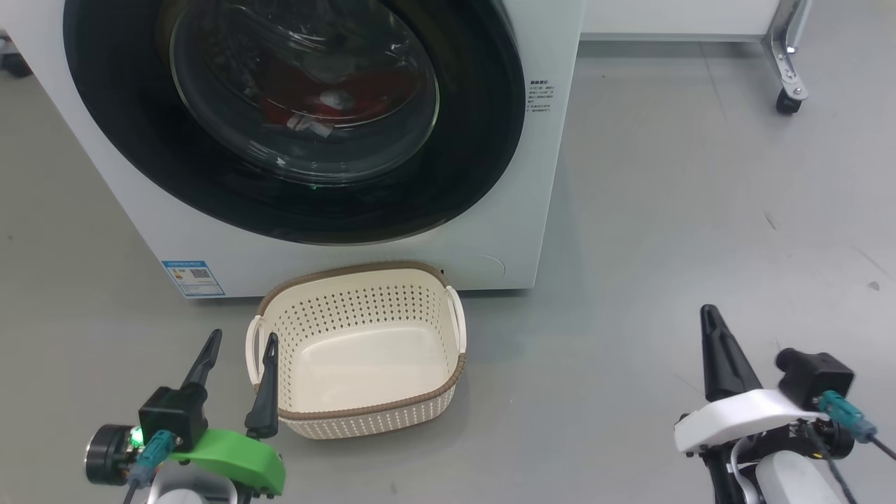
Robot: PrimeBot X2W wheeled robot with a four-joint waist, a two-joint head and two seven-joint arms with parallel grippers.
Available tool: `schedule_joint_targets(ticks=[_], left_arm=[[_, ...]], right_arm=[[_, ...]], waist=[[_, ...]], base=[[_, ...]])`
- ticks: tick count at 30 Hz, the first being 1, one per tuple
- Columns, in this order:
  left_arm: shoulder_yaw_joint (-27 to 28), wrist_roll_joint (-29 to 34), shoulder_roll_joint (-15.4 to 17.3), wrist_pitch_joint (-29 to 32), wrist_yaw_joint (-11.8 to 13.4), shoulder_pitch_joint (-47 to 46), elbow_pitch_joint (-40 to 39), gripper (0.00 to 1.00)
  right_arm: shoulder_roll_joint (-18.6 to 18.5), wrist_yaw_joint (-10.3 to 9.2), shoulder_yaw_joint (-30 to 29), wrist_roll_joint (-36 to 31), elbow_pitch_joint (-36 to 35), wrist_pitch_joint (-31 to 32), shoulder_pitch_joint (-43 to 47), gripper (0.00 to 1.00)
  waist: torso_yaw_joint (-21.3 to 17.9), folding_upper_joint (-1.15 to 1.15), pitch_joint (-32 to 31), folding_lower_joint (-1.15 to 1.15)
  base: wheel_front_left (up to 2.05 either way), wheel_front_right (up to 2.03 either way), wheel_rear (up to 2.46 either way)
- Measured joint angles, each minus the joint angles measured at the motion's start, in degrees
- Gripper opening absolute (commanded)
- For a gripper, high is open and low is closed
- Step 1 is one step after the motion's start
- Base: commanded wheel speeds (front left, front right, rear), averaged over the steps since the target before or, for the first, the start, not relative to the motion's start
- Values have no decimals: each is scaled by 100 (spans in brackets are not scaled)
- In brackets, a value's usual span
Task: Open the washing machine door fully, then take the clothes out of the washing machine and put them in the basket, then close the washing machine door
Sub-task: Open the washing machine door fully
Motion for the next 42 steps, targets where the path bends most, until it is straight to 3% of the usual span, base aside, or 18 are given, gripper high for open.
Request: schedule_joint_targets(ticks=[10,14,25,31,42], left_arm=[[-4,20,-27,0,-1,-204,-202,100],[-23,92,-38,0,-9,-349,-336,100],[-26,141,-114,-12,-69,-637,-593,100],[-60,147,-146,-16,-164,-835,-711,100],[-67,192,-209,-16,-219,-1100,-845,100]], right_arm=[[268,506,-824,1930,11,0,-254,0],[283,638,-1144,3126,62,241,-627,0],[258,686,-1469,5844,152,1250,-1845,0],[232,670,-1518,6505,167,1766,-2527,0],[170,378,-1496,6856,339,2560,-3518,0]], waist=[[86,0,278,0],[153,0,470,0],[342,0,950,0],[455,0,1251,0],[668,0,1746,0]], base=[[0,0,0],[0,0,0],[0,0,0],[0,0,0],[0,0,0]])
